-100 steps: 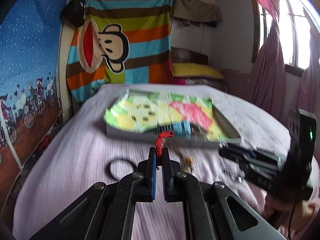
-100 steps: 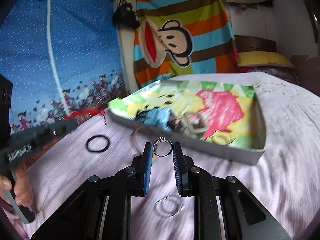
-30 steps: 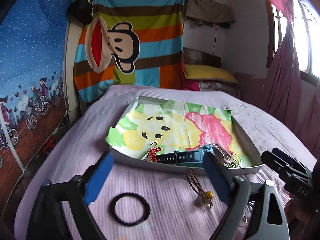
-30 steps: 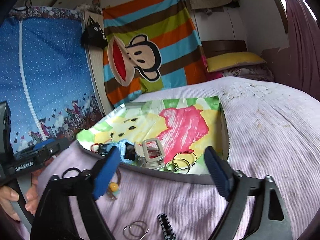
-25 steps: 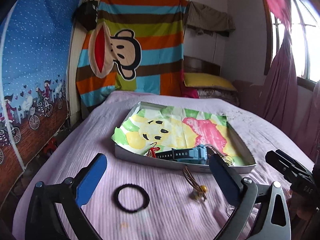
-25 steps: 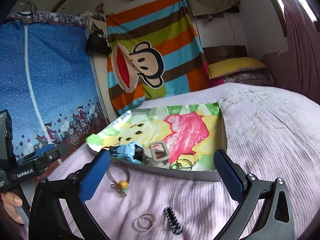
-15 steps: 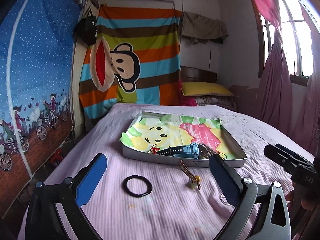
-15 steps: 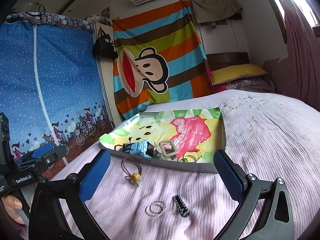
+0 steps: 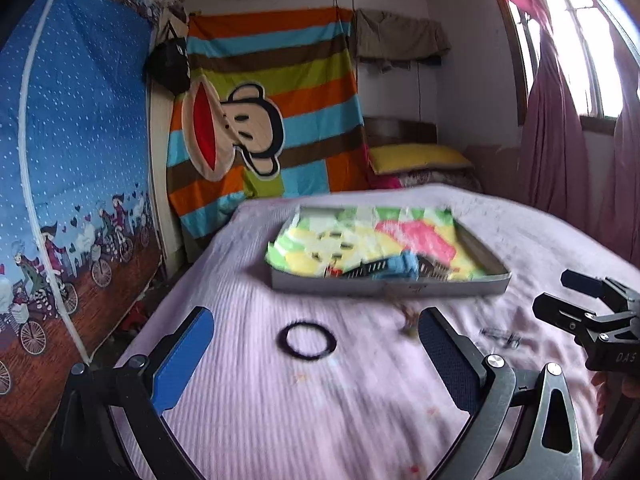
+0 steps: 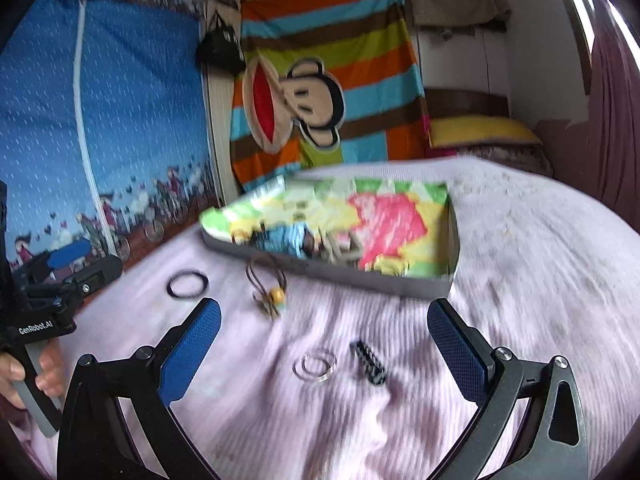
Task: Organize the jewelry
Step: 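Move the right tool toward the double silver rings while the left tool approaches the black hair tie, then close the right tool on the double rings while the left tool grasps the black hair tie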
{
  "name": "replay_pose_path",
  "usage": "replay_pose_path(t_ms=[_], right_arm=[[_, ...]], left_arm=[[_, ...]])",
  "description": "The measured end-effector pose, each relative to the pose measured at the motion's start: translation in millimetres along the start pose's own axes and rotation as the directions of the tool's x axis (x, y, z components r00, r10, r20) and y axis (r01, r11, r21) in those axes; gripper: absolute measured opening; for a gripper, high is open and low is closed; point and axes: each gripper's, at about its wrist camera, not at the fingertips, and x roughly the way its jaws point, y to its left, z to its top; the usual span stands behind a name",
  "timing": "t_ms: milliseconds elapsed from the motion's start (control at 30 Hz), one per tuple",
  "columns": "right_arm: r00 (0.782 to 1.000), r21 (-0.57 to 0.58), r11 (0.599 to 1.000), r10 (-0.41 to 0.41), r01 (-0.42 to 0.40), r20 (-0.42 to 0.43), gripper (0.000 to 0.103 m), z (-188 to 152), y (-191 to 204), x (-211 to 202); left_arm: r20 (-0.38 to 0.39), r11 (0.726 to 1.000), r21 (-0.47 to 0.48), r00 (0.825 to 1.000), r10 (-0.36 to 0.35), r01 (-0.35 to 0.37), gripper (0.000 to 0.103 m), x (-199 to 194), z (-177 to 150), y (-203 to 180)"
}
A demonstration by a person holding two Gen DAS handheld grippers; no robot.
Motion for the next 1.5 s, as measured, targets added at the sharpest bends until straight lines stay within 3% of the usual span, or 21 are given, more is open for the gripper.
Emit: replay_pose_path(t_ms=[267,467,833,1067,1367,1500], right_arm=[[0.987,0.017,1.000,0.005,-0.002,-0.164,0.101,-16.8,-1.7,29.0],[0.975,0.051,0.998,0.041,-0.031,-0.217,0.101,-26.4,1.0,42.6],[0.961,0.031,0.997,0.071,-0.065,-0.266,0.056,-31.7,11.8,59.6],[0.945,0.097,0.994,0.071,-0.042,-0.318,0.040,-38.7,6.9,80.7],[0.941,0.109,0.993,0.078,-0.044,-0.328,0.031,-43.2,9.3,94.0],[0.941,0.088,0.995,0.068,-0.040,-0.331,0.030,-43.4,14.2,96.8]], left_arm=[[-0.144,1.000,-0.004,0.989,0.013,-0.014,0.103,30.7,-19.7,14.4],[-0.216,0.999,-0.036,0.976,-0.008,0.000,0.103,49.2,-25.2,19.4],[-0.284,0.997,-0.069,0.957,-0.058,0.040,0.103,65.3,-34.6,24.4],[-0.301,0.995,-0.083,0.950,-0.084,0.062,0.102,81.2,-23.2,20.4],[-0.360,0.999,-0.043,0.932,-0.043,0.029,0.083,112.0,-19.3,11.3],[-0.364,0.999,-0.036,0.930,-0.042,0.031,0.066,115.6,-19.0,7.2]])
